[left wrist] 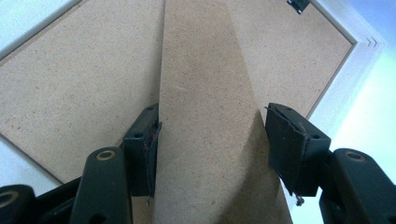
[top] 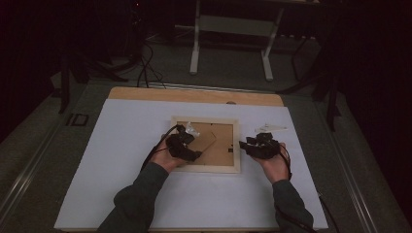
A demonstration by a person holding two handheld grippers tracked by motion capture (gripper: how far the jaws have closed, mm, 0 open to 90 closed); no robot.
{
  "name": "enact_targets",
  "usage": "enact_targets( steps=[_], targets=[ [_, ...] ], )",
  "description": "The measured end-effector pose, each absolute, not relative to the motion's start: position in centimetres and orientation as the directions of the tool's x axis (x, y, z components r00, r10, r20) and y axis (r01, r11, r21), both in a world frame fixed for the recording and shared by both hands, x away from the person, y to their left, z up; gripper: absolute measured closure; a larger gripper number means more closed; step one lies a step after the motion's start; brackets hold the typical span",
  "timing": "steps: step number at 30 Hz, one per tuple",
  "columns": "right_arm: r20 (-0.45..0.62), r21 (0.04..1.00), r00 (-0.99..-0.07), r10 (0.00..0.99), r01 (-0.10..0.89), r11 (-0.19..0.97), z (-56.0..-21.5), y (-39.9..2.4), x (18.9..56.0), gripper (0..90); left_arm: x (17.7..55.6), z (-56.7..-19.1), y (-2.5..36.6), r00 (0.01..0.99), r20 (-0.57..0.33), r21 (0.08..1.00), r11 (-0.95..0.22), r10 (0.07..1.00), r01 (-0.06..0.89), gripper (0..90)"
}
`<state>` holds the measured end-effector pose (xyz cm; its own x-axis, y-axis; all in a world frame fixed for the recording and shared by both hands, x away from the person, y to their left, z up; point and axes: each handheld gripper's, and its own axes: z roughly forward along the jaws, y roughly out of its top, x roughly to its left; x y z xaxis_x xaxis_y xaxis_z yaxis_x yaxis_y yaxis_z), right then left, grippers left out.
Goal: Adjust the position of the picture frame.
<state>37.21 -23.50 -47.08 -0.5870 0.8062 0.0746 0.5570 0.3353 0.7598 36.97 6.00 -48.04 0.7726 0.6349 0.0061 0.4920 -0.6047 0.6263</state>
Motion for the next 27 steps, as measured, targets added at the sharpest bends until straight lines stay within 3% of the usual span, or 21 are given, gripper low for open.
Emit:
enact_targets(
  steps=[27],
  targets=[
    [0.162, 0.696, -0.58, 0.798, 0.641, 0.324, -46.9, -22.6, 41.0, 52.1, 34.5, -47.5, 5.4, 0.763, 0.15, 0.669, -0.633, 0.628, 0.389, 41.2]
  ],
)
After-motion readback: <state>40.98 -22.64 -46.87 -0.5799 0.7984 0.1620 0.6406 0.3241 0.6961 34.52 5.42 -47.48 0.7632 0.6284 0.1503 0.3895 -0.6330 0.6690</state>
